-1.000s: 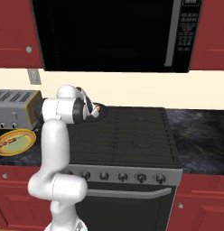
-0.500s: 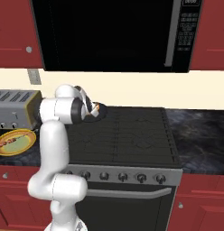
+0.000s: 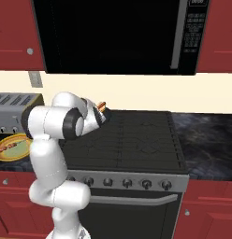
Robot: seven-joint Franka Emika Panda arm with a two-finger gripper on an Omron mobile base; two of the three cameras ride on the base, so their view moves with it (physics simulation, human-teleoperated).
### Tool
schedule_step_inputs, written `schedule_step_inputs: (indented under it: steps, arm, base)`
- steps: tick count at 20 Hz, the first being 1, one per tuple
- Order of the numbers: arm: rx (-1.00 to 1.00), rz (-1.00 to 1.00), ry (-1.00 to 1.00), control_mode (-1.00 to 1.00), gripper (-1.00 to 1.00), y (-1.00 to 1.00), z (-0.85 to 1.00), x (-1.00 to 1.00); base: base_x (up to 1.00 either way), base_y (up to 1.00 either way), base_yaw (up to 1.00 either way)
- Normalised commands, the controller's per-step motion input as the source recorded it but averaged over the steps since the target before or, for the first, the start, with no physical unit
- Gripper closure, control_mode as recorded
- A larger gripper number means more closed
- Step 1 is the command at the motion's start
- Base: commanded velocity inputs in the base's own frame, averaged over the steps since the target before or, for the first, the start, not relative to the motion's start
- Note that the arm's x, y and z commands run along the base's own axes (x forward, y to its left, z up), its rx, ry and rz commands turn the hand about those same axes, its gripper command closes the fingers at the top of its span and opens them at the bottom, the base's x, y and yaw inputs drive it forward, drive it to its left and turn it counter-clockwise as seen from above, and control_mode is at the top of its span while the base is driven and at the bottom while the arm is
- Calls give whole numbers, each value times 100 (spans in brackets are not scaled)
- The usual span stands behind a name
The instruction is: Place the cold items (sweet potato and peach) from the fridge in one tupperware on the dining counter. Place the warm items (hot dog and kebab skewer) in the stove area in another tupperware.
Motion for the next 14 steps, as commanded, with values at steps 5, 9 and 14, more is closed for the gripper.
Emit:
schedule_step_inputs:
  steps: [5,9,14]
  arm:
    - [0,0,-20,-100,100,-11,71,-88]
    - [0,0,-3,-100,100,-28,65,-92]
    - [0,0,0,-100,100,-25,86,-80]
  base:
    - [0,0,0]
    - [0,0,0]
    - [0,0,0]
